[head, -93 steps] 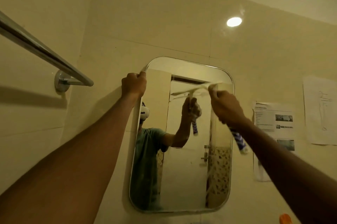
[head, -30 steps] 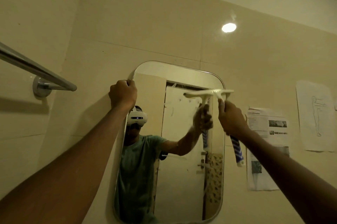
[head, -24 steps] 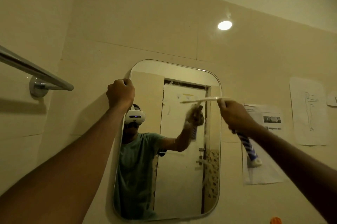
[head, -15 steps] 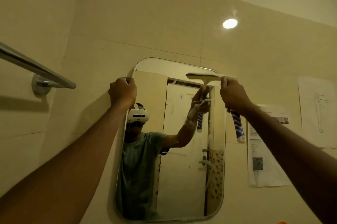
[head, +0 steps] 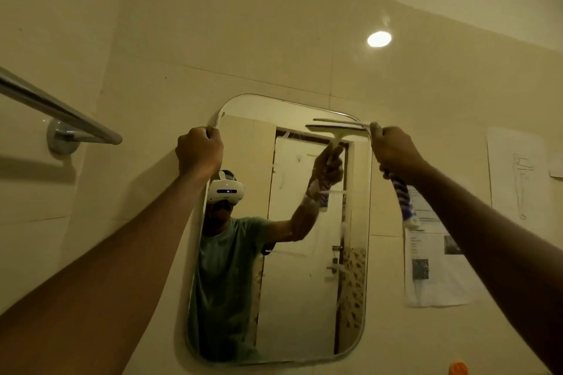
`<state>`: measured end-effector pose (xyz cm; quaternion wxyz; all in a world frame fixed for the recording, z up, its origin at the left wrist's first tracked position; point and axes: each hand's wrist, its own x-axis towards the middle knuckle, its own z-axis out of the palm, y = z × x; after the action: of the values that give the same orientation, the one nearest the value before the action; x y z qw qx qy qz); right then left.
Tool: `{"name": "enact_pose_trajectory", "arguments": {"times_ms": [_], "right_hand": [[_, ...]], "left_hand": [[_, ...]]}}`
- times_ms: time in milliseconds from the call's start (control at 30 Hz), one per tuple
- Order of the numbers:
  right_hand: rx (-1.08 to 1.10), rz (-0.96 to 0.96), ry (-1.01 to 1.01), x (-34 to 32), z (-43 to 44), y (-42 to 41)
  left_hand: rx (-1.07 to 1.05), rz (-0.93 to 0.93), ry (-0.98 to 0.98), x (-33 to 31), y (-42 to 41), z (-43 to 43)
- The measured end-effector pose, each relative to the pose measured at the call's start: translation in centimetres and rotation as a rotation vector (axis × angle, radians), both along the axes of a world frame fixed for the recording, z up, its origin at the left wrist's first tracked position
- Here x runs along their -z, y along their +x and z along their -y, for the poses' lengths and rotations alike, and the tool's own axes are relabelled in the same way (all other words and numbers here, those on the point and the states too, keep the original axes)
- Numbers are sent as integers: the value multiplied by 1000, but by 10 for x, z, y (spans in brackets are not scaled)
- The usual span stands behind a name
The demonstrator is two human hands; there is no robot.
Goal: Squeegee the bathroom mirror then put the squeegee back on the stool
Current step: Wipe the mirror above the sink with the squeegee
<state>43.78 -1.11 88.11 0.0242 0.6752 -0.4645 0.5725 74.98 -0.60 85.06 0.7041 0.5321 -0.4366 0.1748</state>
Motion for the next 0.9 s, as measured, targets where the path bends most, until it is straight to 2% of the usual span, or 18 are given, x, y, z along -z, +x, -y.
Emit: {"name": "enact_pose_trajectory", "arguments": {"times_ms": [100, 267, 367, 433, 600, 667, 767, 900], "right_hand": [[9, -29, -4, -5, 8, 4], [-46, 29, 77, 85, 19, -5], [-56, -20, 212, 126, 3, -9], [-46, -42, 262, 114, -7, -8], [7, -1, 23, -1, -16, 23], [-4, 9, 34, -30, -17, 39], [9, 23, 43, -18, -8, 55], [-56, 23, 64, 63, -2, 62]], "left_hand": [[14, 10, 6, -1, 3, 1], [32, 7, 6, -1, 4, 2], [31, 11, -3, 0, 1, 0], [34, 16, 2, 0, 0, -2], [57, 34, -8, 2, 4, -5], [81, 48, 2, 2, 6, -5], [122, 44, 22, 1, 10, -6], [147, 42, 34, 2, 10, -11]]}}
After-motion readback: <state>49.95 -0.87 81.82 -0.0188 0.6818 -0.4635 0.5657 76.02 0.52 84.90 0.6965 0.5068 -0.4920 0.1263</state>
